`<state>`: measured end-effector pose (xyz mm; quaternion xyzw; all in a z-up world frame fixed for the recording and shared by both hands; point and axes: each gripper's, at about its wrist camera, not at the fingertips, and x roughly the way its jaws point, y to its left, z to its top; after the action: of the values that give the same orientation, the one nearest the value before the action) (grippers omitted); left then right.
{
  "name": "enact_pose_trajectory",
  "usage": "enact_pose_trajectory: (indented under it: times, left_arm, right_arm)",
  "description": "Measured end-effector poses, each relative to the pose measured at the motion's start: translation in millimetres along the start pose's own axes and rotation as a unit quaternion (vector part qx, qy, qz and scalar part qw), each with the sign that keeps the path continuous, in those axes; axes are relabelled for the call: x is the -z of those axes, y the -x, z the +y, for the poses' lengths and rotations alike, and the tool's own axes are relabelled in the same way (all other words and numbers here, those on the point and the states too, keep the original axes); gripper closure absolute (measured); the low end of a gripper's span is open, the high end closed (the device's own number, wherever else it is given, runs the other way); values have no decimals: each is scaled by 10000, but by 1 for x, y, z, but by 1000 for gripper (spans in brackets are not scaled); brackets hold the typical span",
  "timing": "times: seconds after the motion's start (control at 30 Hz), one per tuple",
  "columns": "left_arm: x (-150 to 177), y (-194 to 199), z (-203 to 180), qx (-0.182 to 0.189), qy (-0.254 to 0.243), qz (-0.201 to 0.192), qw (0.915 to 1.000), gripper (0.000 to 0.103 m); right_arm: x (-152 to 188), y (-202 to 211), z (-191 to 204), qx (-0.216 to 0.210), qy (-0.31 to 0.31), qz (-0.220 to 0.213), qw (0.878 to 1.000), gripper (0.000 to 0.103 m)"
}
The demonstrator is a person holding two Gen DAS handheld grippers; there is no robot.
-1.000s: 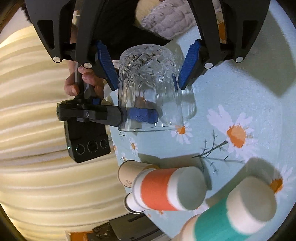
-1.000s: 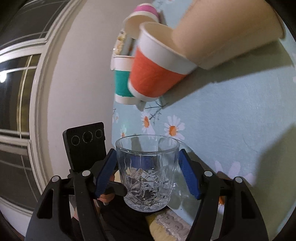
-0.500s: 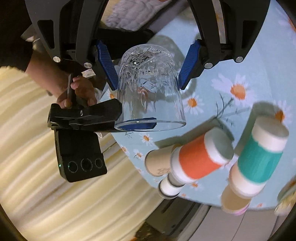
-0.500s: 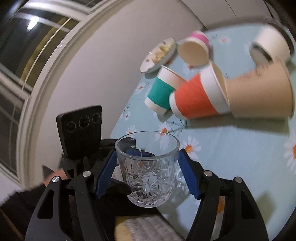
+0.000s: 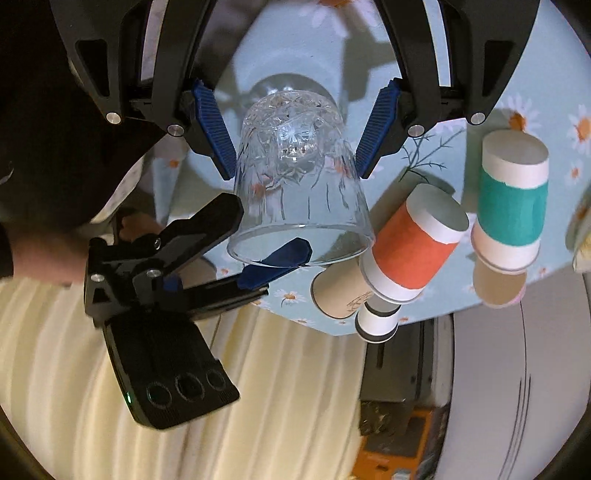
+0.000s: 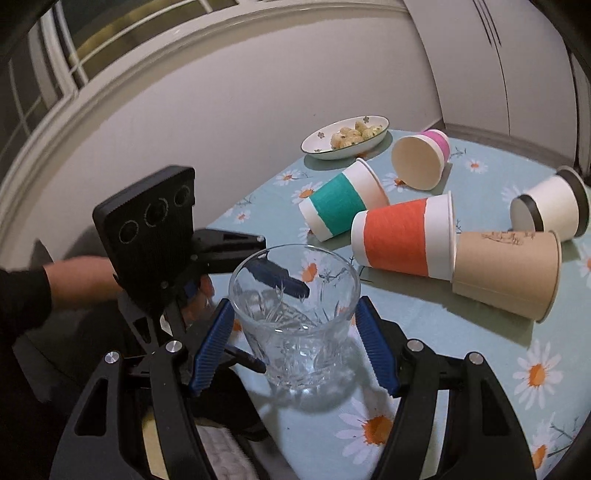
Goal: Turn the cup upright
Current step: 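Lower the tumbler onto the table with the left gripper and open it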
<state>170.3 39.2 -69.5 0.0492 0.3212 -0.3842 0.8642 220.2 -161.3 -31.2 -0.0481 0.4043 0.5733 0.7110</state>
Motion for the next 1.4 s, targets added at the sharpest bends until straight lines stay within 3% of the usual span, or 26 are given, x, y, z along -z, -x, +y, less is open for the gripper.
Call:
enact_pose_trajectory:
  times: [0.27,0.57,1.2,1.27,1.4]
  left_arm:
    - [14,-3,-17,-450,-719,-156,9963,38]
    - [24,-3,-15,-482,-671,-339,9960,38]
    - [24,2,-24,-623,-707,-191,9954,37]
    - [22,3,-23,-660,-664,-186,9954,27]
    - [19,8,-20,-723,-553,-204,9956,24]
  right_arm:
    - [10,-4,19,385,653,74,9971,35]
    - [14,-13,45,945,1227,126,9879,36]
    - [17,-11,46,1070,1211,183,9867,35]
    - [17,-9,46,1101,1198,179,9865,32]
    - [16,-4,48,1095,1152,139,9872,29]
